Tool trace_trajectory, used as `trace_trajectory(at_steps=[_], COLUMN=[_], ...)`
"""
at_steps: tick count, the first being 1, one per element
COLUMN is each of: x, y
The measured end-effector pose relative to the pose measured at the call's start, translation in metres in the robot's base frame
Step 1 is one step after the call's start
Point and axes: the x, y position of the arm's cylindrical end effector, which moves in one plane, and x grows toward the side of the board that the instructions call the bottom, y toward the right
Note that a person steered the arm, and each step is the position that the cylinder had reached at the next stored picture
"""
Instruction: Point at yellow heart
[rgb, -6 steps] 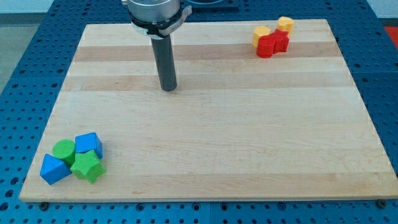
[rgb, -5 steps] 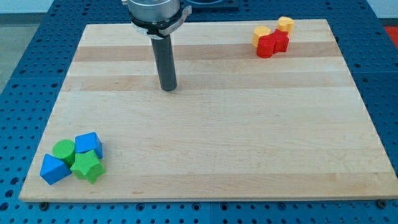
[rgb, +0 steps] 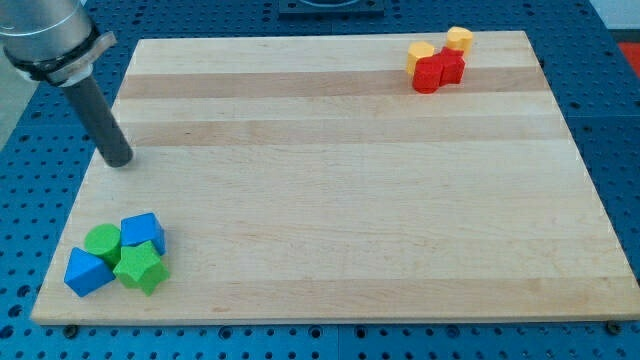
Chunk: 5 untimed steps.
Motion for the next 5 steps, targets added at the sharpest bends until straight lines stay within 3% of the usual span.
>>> trace_trajectory(at_steps=[1, 3, 4, 5], x=[0.041, 0.069, 0.138, 0.152], y=[-0.031, -0.031, -0.031, -0.031])
